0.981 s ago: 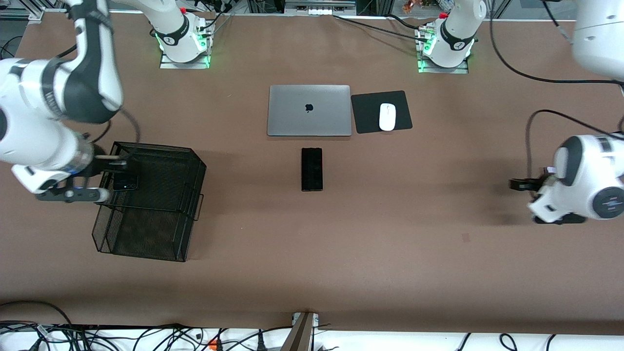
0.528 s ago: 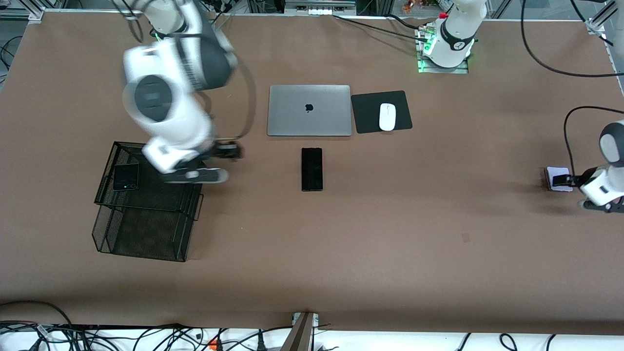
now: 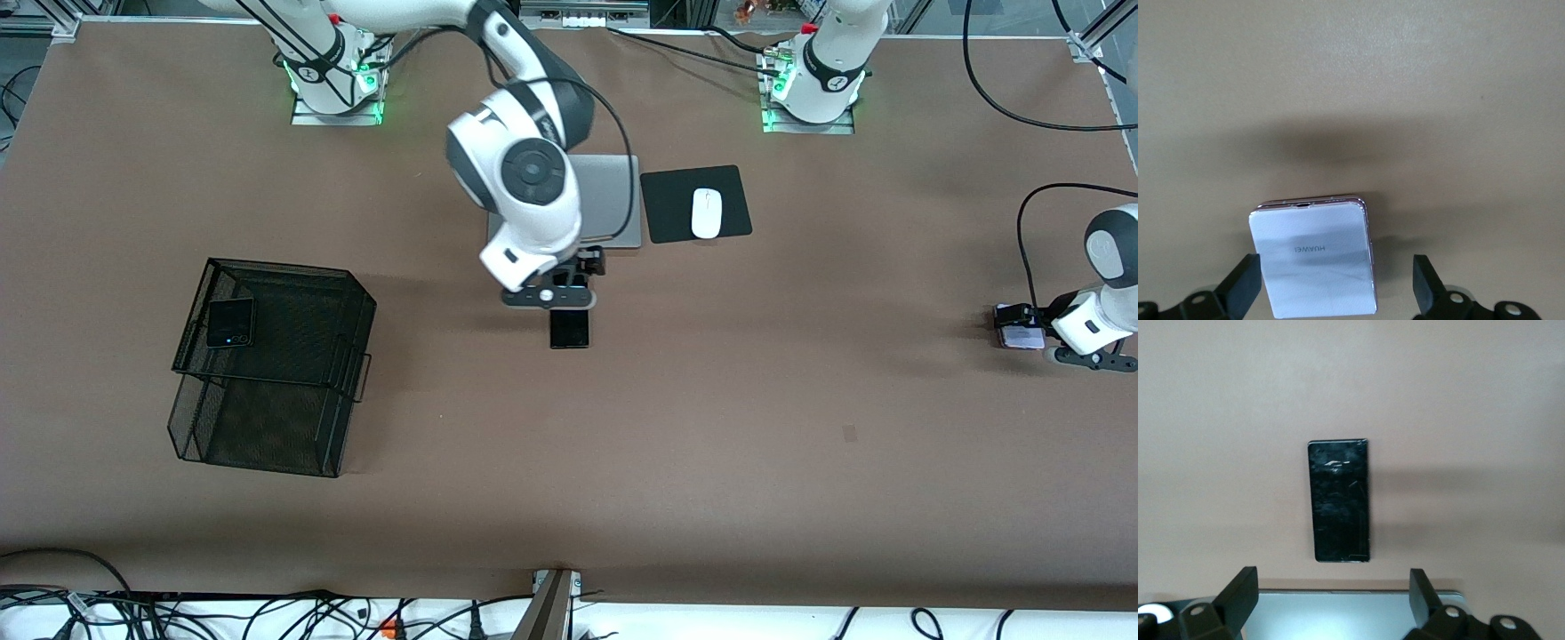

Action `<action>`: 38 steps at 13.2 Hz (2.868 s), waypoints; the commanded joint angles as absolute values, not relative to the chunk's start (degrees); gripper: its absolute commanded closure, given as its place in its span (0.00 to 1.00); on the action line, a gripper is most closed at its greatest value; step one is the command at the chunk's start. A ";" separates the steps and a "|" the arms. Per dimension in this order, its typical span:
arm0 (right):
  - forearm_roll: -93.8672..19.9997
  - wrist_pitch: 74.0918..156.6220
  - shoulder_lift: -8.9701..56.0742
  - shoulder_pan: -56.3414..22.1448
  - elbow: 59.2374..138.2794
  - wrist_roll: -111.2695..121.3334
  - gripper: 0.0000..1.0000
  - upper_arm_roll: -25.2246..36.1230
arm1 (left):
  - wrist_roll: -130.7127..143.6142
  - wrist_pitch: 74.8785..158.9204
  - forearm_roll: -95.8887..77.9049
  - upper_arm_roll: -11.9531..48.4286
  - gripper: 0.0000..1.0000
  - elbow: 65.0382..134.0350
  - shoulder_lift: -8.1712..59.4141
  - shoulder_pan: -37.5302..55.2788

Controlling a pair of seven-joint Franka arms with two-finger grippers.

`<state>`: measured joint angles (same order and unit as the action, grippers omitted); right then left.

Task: Place phones with both arms
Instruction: 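Grasp the tall phone with the right gripper while the left gripper grasps the white phone, then carry the tall phone to the basket while the left gripper sets the white phone down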

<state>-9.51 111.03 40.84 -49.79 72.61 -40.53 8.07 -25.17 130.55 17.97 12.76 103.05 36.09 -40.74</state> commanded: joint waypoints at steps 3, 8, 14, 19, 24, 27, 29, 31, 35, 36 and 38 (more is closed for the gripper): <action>-8.97 123.90 43.41 -51.50 80.32 -41.40 0.00 8.17 | -26.81 132.36 18.19 13.18 0.00 103.45 37.18 -42.45; -8.79 133.75 47.81 -52.47 84.11 -41.40 0.00 8.26 | -26.81 136.05 18.28 13.18 0.00 103.18 39.55 -44.38; -8.79 135.88 49.31 -52.73 84.11 -41.31 0.24 8.26 | -28.39 135.09 18.37 13.18 0.89 102.92 39.38 -44.21; -8.79 134.92 48.26 -52.56 83.67 -40.17 0.97 8.53 | -27.86 112.49 18.11 22.38 0.89 92.68 37.18 -43.33; -7.47 121.32 42.99 -52.12 78.50 -39.47 1.00 11.85 | -19.37 96.07 18.11 29.44 0.90 82.27 37.18 -31.76; -8.26 112.88 37.20 -51.68 78.31 -34.12 1.00 16.68 | -11.98 94.83 18.02 29.36 0.90 80.95 37.88 -20.08; -8.52 105.76 33.59 -50.81 78.75 -28.85 1.00 21.07 | 2.29 94.92 16.97 29.36 0.90 80.95 39.45 -11.29; -8.53 102.05 29.81 -50.19 81.63 -23.59 1.00 25.73 | 16.21 96.58 13.46 29.27 0.89 80.86 42.35 -3.64; -8.53 102.92 22.42 -50.10 92.88 -9.00 1.00 36.54 | 20.21 115.53 8.10 29.18 0.87 81.74 46.48 4.55; -8.61 103.62 21.80 -50.01 94.73 -6.01 1.00 39.17 | 20.65 121.06 6.35 29.27 0.87 81.74 48.76 6.66; -11.75 107.82 21.45 -49.14 99.64 -0.38 1.00 42.61 | 23.88 129.43 3.79 29.18 0.86 82.00 51.05 10.44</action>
